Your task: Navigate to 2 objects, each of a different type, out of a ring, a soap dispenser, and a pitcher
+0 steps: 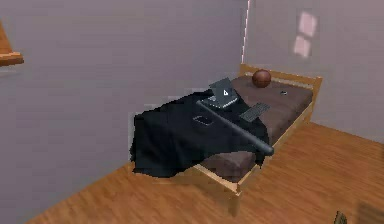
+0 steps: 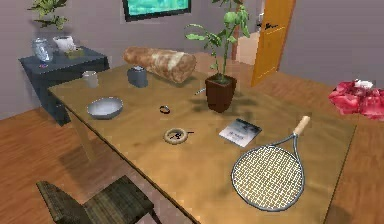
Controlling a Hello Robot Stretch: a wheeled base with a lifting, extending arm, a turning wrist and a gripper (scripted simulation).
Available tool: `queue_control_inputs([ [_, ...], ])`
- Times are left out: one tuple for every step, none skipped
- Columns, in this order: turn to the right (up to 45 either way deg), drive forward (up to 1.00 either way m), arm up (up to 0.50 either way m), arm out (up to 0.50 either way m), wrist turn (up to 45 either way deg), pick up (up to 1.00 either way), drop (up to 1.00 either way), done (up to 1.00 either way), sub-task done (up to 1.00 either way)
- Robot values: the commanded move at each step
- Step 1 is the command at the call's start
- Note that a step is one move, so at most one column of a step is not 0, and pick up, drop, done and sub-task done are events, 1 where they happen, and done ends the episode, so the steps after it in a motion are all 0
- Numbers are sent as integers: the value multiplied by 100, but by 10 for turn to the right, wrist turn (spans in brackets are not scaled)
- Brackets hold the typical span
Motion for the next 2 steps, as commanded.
queue_control_inputs([
  [180,0,0,0,0,0,0,0,0],
  [30,0,0,0,0,0,0,0,0],
])
